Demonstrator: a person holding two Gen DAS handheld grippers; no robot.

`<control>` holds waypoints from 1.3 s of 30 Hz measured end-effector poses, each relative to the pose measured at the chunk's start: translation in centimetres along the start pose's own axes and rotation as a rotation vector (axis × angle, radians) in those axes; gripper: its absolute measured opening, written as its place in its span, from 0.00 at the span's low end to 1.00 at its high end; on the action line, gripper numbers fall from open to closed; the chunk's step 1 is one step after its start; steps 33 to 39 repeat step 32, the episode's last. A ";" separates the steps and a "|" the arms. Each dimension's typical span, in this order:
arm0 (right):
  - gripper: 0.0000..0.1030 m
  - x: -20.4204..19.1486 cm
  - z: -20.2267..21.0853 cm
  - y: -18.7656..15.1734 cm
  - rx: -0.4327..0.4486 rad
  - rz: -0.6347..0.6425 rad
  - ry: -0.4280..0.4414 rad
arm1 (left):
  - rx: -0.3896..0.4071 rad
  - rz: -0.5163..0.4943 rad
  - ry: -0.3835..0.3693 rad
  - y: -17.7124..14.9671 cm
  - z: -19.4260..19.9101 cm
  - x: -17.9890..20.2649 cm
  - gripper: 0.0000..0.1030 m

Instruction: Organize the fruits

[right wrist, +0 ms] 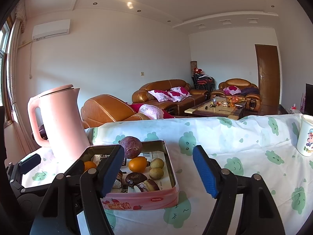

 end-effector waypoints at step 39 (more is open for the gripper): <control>0.73 0.6 0.2 0.0 -0.007 -0.015 -0.011 | -0.016 0.003 0.052 0.0 -0.3 -0.6 1.00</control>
Point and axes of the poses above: each gripper's, at about its wrist camera, not at the fingertips, and z roughly against the way its jaws point, x to its right, y to its top, the point moved 1 cm from there along -z, roughly the way its jaws point, and after that the axes turned 3 degrees about -y, right-handed, at the moved point
